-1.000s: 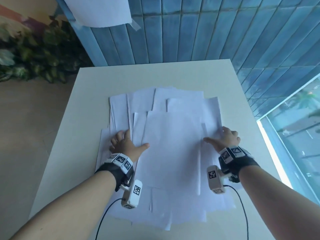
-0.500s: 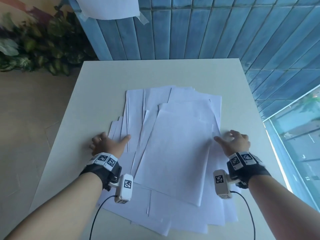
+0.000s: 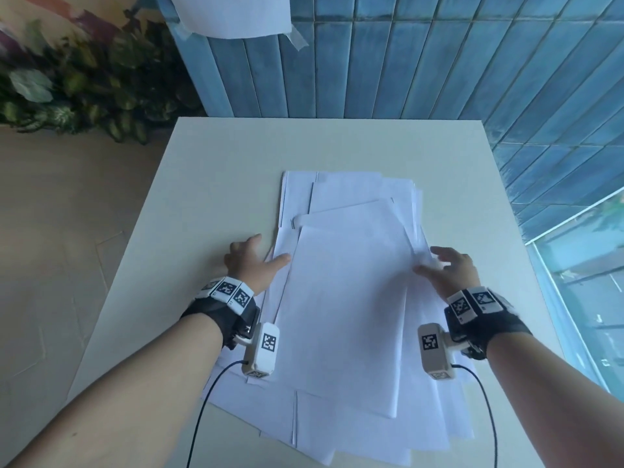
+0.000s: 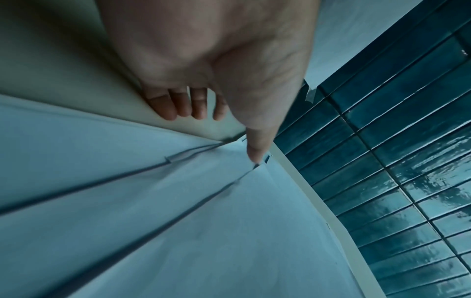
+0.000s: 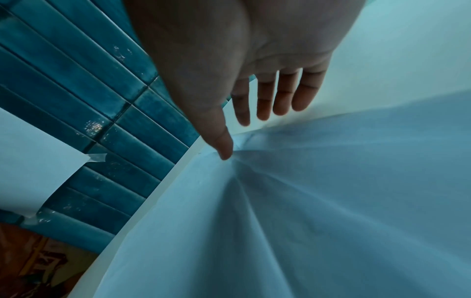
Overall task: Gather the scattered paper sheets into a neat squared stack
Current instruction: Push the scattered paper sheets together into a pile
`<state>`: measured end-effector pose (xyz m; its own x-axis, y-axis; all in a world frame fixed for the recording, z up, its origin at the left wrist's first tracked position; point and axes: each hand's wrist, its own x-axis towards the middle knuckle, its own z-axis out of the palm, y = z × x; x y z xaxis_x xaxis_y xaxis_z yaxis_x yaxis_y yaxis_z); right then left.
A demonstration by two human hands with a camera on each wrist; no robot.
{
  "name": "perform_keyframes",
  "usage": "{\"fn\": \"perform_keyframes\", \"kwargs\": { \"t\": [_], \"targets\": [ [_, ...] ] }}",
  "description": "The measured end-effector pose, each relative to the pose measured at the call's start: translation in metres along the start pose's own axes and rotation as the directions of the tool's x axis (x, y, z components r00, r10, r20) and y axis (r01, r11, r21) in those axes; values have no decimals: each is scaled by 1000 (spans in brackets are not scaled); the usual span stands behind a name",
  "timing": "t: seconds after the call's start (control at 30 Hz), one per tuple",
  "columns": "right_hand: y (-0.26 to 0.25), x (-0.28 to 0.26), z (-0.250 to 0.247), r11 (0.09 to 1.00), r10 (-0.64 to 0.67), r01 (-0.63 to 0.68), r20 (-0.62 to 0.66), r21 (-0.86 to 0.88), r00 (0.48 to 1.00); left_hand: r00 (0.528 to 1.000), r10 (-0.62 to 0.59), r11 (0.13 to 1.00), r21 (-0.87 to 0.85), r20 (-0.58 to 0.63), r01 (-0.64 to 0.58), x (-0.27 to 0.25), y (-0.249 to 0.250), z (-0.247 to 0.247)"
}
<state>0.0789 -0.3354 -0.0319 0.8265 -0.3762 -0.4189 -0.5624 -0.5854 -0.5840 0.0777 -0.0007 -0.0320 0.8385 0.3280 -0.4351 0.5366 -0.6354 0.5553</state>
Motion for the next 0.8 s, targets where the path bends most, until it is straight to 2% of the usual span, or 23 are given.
{"fn": "perform_keyframes", "kwargs": {
  "t": [0.1,0.23,0.4,0.47,0.57,0.63,0.8],
  "targets": [
    [-5,7,0,998,27,-31,-62,-62,998,998,-38,994,99,-44,42,3,9,1],
    [-30,22,10,996,10,-12,-21,-85,1000,997,30,981,188,71,-43,15,37,11],
    [-54,40,20,999,-6,10,90,-39,996,972,100,975,172,211,-137,33,65,19],
    [-56,45,22,999,-8,11,78,-30,997,977,107,977,162,186,-137,39,68,19],
    [-56,51,21,999,-16,16,-7,-37,1000,993,73,987,133,89,-85,47,70,17],
    [-59,55,24,998,-8,5,-50,-58,999,997,49,984,170,57,-58,51,75,19],
    [-80,61,37,996,32,-31,10,-80,999,981,74,962,246,180,-117,53,99,33]
  ]
}}
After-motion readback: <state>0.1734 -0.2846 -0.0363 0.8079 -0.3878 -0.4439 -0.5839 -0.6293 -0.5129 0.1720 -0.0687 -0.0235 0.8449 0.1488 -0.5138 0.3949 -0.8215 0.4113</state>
